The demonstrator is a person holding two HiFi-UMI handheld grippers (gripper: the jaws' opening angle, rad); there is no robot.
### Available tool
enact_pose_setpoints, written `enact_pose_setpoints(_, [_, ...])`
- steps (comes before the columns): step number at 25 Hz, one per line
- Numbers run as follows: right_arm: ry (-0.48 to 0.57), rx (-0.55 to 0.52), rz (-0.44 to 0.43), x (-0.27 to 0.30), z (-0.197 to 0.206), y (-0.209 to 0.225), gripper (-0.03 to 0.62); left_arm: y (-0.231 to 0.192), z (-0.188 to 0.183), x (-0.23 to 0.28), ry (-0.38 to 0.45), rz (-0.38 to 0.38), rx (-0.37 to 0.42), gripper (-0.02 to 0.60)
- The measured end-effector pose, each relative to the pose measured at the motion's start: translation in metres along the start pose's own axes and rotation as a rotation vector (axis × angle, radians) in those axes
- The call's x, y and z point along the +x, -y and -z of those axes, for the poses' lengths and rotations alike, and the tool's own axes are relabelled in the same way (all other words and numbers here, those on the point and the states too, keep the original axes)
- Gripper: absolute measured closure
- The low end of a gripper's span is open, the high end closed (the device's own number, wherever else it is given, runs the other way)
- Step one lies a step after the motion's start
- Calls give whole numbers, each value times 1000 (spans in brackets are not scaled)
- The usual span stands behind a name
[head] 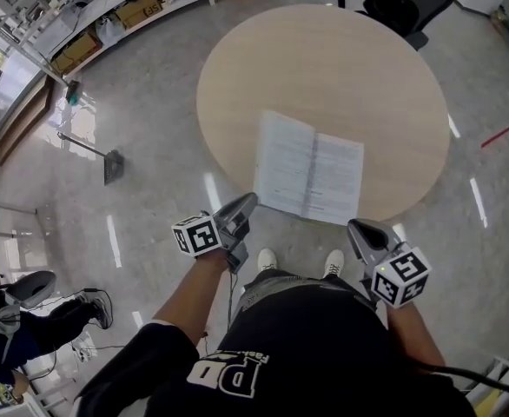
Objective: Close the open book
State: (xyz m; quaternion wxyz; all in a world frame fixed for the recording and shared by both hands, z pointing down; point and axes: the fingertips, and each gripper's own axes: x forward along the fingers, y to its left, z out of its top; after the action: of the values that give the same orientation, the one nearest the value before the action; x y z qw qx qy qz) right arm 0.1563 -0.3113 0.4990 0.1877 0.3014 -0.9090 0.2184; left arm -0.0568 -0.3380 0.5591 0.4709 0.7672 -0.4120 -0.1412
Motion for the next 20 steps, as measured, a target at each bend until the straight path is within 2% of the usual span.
enact_pose_setpoints(3, [12, 0, 5, -2, -4, -2, 586, 31, -3, 11, -39, 58, 60, 571])
enact_pose_setpoints(5, [17, 4, 11, -5, -4, -1, 585, 46, 2, 20, -60, 85, 73, 571])
enact_pose_setpoints(10, [32, 26, 38, -17, -1, 11, 586, 61, 14, 39, -53, 140, -17, 572])
enact_pose_setpoints(12, [39, 38, 53, -22, 1, 14, 586, 66, 19, 42, -69, 146, -23, 571])
enact_pose_setpoints(17, [49, 57, 82, -32, 8, 19, 586, 79, 46, 57, -177, 156, 52, 571])
enact_pose_setpoints(20, [56, 64, 94, -38, 11, 22, 585, 83, 67, 73, -247, 107, 160, 569])
